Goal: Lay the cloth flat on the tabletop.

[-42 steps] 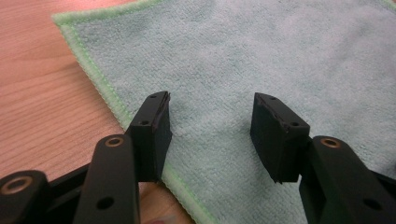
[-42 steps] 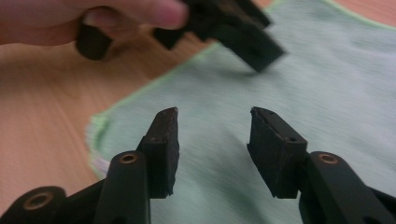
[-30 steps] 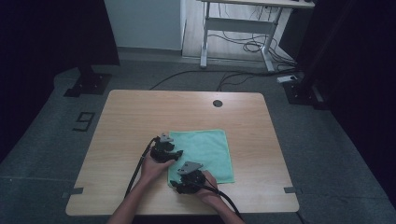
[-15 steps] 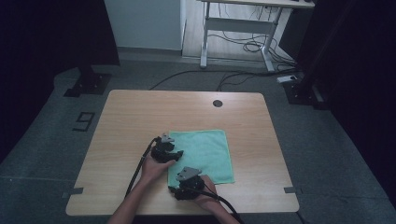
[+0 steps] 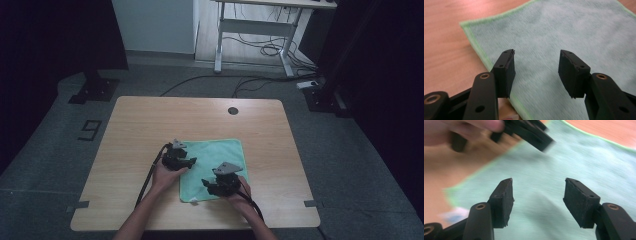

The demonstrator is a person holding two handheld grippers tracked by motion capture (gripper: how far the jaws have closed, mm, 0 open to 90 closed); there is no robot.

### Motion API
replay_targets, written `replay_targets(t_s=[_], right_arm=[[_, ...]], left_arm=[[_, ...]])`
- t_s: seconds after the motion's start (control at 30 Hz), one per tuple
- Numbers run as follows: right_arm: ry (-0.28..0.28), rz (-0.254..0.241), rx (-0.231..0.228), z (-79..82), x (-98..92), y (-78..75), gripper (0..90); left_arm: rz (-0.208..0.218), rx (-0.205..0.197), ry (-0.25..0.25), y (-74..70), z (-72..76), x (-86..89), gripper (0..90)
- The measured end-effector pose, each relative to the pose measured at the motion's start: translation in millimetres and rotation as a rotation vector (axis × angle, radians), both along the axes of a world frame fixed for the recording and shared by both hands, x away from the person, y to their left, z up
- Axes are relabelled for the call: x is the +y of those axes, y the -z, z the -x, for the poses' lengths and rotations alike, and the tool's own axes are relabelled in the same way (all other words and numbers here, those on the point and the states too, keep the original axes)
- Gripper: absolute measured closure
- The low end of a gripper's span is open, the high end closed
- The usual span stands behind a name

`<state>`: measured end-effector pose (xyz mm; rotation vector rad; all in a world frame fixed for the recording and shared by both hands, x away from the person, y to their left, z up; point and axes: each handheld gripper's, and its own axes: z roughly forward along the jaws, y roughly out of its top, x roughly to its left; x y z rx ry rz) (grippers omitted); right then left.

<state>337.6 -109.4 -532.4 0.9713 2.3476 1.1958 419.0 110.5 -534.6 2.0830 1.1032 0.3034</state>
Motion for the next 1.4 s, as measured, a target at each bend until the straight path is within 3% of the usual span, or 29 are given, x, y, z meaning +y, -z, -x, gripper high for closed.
replay_targets(t_s=[0.1, 0.23, 0.37, 0.6, 1.1, 1.4], right_arm=[[0.058, 0.049, 0.029, -15.1, -7.3, 8.8, 38.8], [0.099, 0.057, 0.065, -21.9, -14.4, 16.9, 38.1], [0.098, 0.055, 0.057, -16.6, -16.8, 18.9, 37.4], [0.133, 0.041, 0.046, -5.7, -19.2, 20.6, 37.7], [0.122, 0.028, 0.064, 27.1, -38.9, 20.0, 38.3], [0.146, 0.024, 0.058, 33.5, -39.0, 20.8, 38.2]], left_arm=[[-0.040, -0.009, 0.009, -0.7, -7.1, -5.7, 46.8], [-0.060, -0.014, 0.006, -1.4, -13.3, -6.8, 46.7], [-0.076, 0.015, -0.003, 2.7, -16.3, -3.2, 46.5], [-0.084, -0.008, 0.010, 5.6, -9.1, -5.5, 46.8], [-0.068, -0.006, 0.070, 6.2, 14.6, -16.9, 46.4], [-0.056, 0.014, 0.050, 4.5, -0.6, -10.4, 48.2]])
